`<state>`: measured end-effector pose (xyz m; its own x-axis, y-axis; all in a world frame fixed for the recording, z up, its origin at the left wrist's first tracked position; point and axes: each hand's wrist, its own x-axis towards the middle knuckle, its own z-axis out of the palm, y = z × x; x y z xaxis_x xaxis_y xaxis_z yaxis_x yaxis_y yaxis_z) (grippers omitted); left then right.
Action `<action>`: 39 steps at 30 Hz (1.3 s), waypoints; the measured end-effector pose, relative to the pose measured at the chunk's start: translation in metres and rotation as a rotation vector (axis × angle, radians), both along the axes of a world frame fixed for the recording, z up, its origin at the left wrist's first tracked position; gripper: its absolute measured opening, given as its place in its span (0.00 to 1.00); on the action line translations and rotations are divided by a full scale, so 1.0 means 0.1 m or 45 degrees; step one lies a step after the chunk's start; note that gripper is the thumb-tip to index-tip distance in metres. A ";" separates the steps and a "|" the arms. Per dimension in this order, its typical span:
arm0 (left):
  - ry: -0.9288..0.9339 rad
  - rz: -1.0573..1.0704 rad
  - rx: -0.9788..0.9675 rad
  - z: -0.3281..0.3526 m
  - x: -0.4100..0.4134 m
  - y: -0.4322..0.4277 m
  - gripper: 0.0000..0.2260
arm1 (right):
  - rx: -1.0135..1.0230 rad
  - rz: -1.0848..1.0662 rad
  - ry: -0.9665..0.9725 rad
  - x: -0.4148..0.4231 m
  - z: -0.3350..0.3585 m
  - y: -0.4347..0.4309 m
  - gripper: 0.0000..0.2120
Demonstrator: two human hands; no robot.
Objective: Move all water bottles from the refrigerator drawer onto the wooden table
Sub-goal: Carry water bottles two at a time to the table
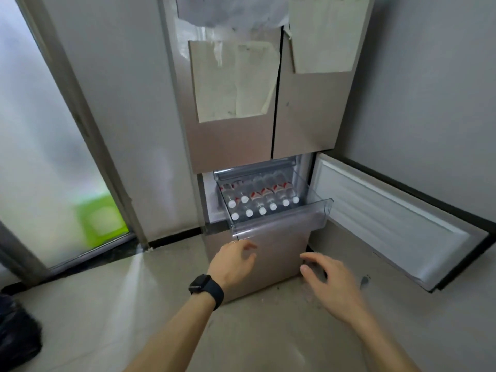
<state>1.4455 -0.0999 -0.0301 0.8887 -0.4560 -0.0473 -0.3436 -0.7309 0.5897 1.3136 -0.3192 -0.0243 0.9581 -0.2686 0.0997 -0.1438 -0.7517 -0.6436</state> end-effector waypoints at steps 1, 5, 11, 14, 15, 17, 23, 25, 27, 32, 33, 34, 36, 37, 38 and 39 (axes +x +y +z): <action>0.025 0.002 -0.012 -0.02 0.15 -0.10 0.14 | 0.016 -0.001 0.009 0.14 -0.01 -0.08 0.14; 0.083 0.038 -0.042 -0.12 0.68 -0.43 0.14 | 0.080 0.030 0.062 0.73 -0.08 -0.39 0.15; 0.233 0.240 -0.159 -0.33 1.39 -0.84 0.15 | 0.150 0.182 0.124 1.83 -0.25 -0.85 0.17; 0.373 0.469 -0.292 -0.41 1.71 -1.02 0.15 | 0.236 0.294 0.212 2.35 -0.30 -1.04 0.18; 0.427 0.552 -0.345 -0.44 1.80 -1.08 0.15 | 0.252 0.330 0.251 2.50 -0.32 -1.09 0.19; 0.514 0.741 -0.487 -0.51 1.96 -1.20 0.15 | 0.255 0.407 0.319 2.79 -0.40 -1.18 0.18; 0.666 1.120 -0.729 -0.76 2.43 -1.39 0.19 | 0.307 0.470 0.437 3.55 -0.69 -1.19 0.15; 0.713 1.194 -0.794 -0.88 2.62 -1.39 0.19 | 0.342 0.445 0.488 3.80 -0.78 -1.12 0.15; 0.783 1.244 -0.823 -1.02 2.80 -1.37 0.17 | 0.401 0.398 0.568 4.04 -0.90 -1.02 0.15; 0.923 1.328 -0.836 -1.26 3.15 -1.31 0.10 | 0.661 0.288 0.784 4.60 -1.29 -0.76 0.11; 0.950 1.341 -0.862 -1.34 3.23 -1.28 0.08 | 0.760 0.254 0.847 4.67 -1.32 -0.71 0.09; 0.985 1.349 -0.904 -1.38 3.30 -1.27 0.08 | 0.867 0.213 0.897 4.75 -1.35 -0.67 0.09; 1.033 1.376 -0.967 -1.46 3.46 -1.24 0.17 | 1.030 0.133 0.968 4.89 -1.35 -0.58 0.12; 1.034 1.387 -0.976 -1.53 3.53 -1.24 0.21 | 1.091 0.102 0.997 4.96 -1.37 -0.55 0.13; 1.029 1.396 -0.975 -1.60 3.59 -1.24 0.26 | 1.151 0.071 1.016 5.04 -1.40 -0.51 0.14; 1.019 1.397 -0.970 -1.66 3.65 -1.24 0.31 | 1.204 0.053 1.033 5.11 -1.41 -0.47 0.15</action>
<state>1.8104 -0.2238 -0.1963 0.6479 0.2407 -0.7227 0.7130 0.1422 0.6866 1.8242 -0.3657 -0.1657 0.6624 0.1193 -0.7395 -0.7392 -0.0563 -0.6712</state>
